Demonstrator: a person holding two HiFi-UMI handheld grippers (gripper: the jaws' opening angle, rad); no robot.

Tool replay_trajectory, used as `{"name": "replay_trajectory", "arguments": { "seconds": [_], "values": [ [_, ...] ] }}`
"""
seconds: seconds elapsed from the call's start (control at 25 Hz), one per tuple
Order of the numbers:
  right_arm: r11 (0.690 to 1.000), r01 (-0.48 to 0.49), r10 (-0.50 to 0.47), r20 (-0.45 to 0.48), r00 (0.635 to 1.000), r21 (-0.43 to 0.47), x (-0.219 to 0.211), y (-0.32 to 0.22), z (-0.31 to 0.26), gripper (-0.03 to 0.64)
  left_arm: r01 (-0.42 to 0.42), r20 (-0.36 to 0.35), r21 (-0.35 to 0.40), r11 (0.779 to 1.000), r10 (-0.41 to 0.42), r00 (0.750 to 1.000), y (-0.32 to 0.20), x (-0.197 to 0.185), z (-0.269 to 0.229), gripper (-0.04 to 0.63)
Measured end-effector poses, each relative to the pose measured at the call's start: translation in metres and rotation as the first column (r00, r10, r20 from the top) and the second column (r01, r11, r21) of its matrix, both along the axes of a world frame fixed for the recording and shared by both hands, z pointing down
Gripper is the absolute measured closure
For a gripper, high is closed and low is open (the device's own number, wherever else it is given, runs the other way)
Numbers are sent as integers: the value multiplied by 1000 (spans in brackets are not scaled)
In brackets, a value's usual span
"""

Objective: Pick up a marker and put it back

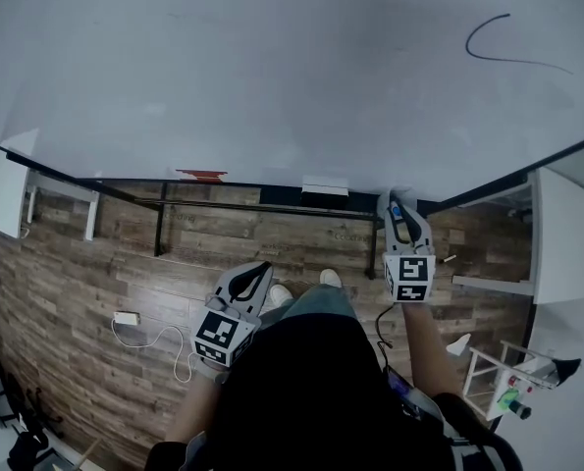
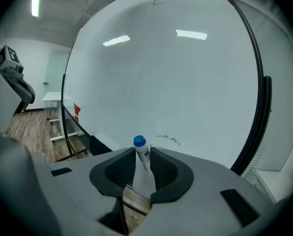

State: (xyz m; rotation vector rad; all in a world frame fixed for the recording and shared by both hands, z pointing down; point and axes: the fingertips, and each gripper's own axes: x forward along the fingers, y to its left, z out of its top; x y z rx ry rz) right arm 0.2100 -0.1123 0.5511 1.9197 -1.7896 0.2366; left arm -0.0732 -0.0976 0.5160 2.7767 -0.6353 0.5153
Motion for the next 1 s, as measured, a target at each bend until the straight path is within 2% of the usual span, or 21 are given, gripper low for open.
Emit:
{"name": "replay_trajectory", "arguments": {
  "seconds": [0.24, 0.52, 0.76, 1.0],
  "values": [
    [999, 36, -35, 4, 999, -7, -1, -4, -6, 523, 66, -1, -7, 998, -66, 998, -9, 4, -4, 575],
    [997, 81, -81, -14, 997, -3, -3, -6, -32, 523, 128, -18, 18, 992, -128, 992, -13, 5, -14, 575],
    [989, 142, -140, -48, 989, 48, -14, -13, -75, 523, 146, -56, 67, 987, -143, 988, -11, 8, -24, 574],
    [970, 229, -224, -64, 973, 87, -38, -23, -114, 523, 207, -88, 100, 973, -199, 976, -14, 4, -38, 574]
  ]
}}
